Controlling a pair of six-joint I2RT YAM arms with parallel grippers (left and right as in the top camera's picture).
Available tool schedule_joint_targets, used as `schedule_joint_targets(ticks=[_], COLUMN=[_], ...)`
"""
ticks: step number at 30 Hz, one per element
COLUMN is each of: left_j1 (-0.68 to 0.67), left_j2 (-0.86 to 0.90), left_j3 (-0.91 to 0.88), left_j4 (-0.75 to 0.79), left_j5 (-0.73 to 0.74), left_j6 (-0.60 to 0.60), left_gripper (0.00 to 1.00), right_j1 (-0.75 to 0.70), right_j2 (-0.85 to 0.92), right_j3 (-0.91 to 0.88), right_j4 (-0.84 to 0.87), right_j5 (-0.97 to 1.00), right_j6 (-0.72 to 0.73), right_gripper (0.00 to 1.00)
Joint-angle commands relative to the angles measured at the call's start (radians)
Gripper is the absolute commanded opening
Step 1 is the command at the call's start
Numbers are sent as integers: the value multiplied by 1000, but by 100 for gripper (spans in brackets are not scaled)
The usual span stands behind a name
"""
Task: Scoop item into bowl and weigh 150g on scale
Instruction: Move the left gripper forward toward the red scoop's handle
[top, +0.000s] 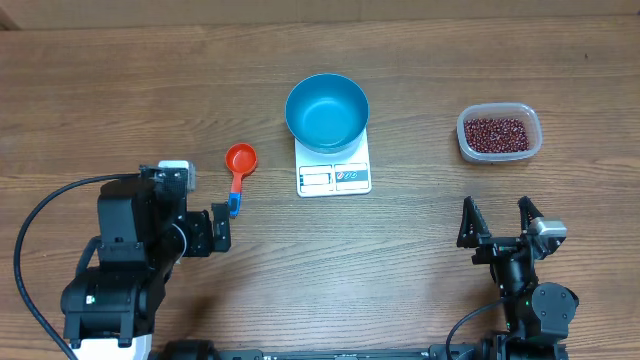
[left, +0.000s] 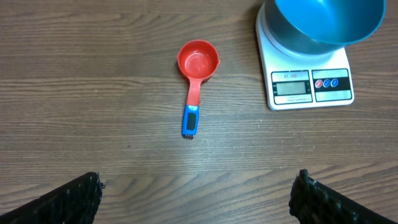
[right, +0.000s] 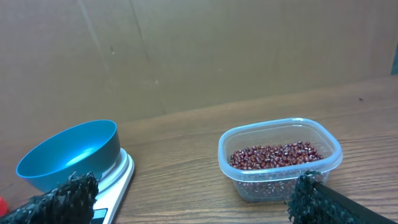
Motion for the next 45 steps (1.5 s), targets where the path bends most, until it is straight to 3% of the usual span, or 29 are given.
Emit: schedule_joint_targets(ticks=[1,21,45], left_j1=[5,5,5], left_j2=[-2,4,186], left_j3=[36,54,261], left_j4=[-6,-18,-128], left_j5=[0,1,4], left_j6=[23,23,23], left_gripper=[100,100,100], right_j1=[5,5,5], right_j2=[-11,-11,-11], right_j3=[-11,-11,-11], right_j4=[3,3,3], right_j5=[11,11,11], right_j6=[5,5,5], right_gripper=[100,100,100])
